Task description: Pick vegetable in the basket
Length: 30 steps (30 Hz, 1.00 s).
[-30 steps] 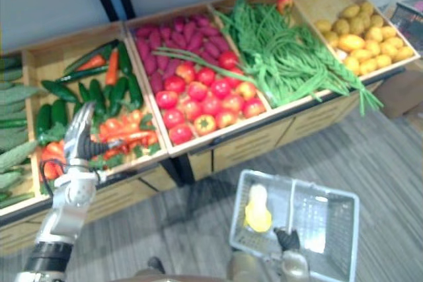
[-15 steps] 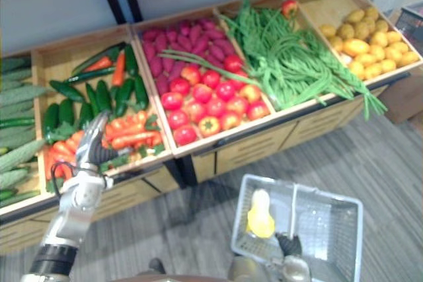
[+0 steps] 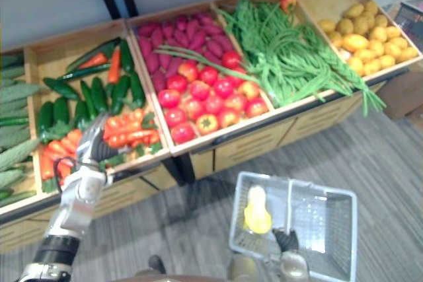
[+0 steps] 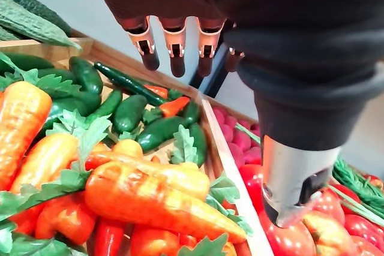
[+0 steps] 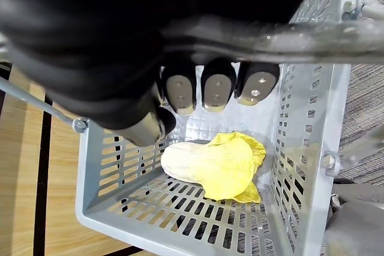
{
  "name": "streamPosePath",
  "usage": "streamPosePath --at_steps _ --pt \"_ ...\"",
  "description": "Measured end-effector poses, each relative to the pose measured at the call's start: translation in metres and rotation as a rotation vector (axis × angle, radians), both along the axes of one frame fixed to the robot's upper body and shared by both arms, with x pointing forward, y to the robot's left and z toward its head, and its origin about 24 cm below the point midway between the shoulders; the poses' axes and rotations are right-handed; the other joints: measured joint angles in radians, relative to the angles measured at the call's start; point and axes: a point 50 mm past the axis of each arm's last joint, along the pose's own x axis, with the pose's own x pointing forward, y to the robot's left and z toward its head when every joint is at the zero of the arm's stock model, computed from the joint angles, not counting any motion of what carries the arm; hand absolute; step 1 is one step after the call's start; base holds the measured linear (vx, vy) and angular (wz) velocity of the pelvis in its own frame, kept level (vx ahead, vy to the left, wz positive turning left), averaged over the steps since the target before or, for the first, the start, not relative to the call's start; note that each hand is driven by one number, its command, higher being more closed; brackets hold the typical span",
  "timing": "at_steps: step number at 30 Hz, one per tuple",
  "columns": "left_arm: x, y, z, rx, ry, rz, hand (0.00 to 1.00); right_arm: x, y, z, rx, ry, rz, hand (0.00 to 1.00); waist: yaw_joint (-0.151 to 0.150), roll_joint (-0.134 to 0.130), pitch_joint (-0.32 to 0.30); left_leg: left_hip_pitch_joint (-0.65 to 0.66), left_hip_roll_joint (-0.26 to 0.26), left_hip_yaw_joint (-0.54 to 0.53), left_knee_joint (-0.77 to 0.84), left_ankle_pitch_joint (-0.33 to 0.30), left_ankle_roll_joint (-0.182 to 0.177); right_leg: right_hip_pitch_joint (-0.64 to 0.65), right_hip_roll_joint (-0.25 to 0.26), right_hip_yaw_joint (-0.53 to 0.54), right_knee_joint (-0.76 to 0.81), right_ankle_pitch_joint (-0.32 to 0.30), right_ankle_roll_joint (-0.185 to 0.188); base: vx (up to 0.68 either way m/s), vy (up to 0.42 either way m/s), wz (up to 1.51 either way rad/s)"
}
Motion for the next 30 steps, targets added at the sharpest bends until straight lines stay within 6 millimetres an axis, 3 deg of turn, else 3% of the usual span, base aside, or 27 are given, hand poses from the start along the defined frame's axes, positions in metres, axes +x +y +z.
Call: streamPosePath --at_steps 11,19,30 --pt "0.004 0.017 0.003 0.016 0.016 0.067 0.00 0.007 0.003 0.003 -0.002 -0.020 0.024 1.00 0.001 -0.013 0.009 -0.034 0.000 0.001 0.004 0.000 0.000 -0.036 -0.002 0.002 0.005 0.000 0.000 0.00 0.000 0.00" --pt "0.008 0.028 0.012 0.018 -0.007 0.111 0.00 0.022 0.007 0.008 0.004 -0.058 0.059 1.00 0.002 -0.015 0.049 -0.051 0.000 0.005 0.007 0.000 0.000 -0.058 0.000 0.005 0.009 0.000 0.000 0.00 0.000 0.00" --pt "0.016 0.027 0.020 0.018 -0.027 0.116 0.00 0.034 0.009 0.016 -0.001 -0.102 0.082 1.00 0.003 -0.014 0.078 -0.079 0.006 0.031 0.017 -0.003 -0.001 -0.103 0.008 0.031 0.019 0.000 0.000 0.01 -0.009 -0.06"
